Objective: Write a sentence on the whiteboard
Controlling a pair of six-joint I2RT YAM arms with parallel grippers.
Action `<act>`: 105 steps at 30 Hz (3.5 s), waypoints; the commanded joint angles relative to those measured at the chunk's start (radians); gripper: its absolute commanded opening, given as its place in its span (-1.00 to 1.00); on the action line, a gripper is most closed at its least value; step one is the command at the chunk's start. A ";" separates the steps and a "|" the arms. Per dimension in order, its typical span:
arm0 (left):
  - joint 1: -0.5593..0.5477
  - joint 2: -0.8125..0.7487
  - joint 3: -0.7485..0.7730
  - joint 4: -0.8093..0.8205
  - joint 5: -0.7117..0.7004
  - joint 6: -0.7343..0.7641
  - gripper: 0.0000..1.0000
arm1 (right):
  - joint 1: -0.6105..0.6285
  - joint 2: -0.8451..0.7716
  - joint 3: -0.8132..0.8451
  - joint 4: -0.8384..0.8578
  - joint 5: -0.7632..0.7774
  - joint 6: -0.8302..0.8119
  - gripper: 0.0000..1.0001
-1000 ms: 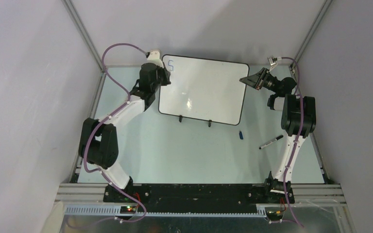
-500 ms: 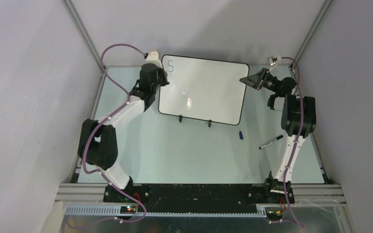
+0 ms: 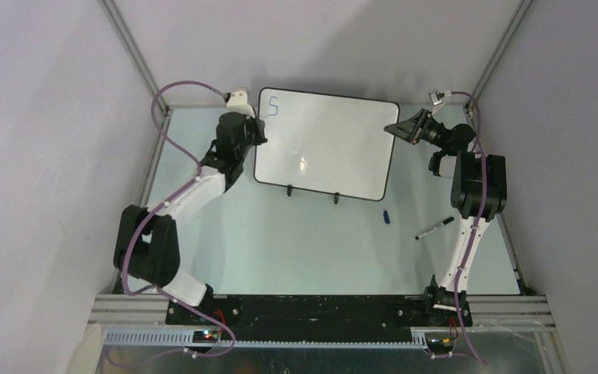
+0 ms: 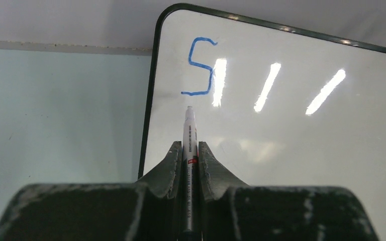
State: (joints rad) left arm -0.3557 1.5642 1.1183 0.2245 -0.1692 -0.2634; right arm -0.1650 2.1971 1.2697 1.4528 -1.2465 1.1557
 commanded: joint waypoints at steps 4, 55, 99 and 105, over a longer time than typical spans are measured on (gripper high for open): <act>-0.015 -0.106 -0.071 0.192 0.045 -0.027 -1.00 | 0.009 -0.058 -0.001 0.051 -0.034 0.006 -1.00; -0.037 0.133 0.205 0.014 0.106 -0.014 -1.00 | 0.013 -0.059 -0.001 0.051 -0.034 0.010 -1.00; -0.037 0.027 0.074 0.202 0.091 -0.025 -1.00 | 0.010 -0.061 -0.001 0.051 -0.038 0.010 -1.00; -0.037 0.070 0.138 0.162 0.088 -0.018 -1.00 | 0.010 -0.062 0.000 0.051 -0.038 0.011 -1.00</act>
State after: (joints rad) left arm -0.3889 1.6234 1.1759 0.3763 -0.0895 -0.2874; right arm -0.1650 2.1967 1.2697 1.4528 -1.2465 1.1561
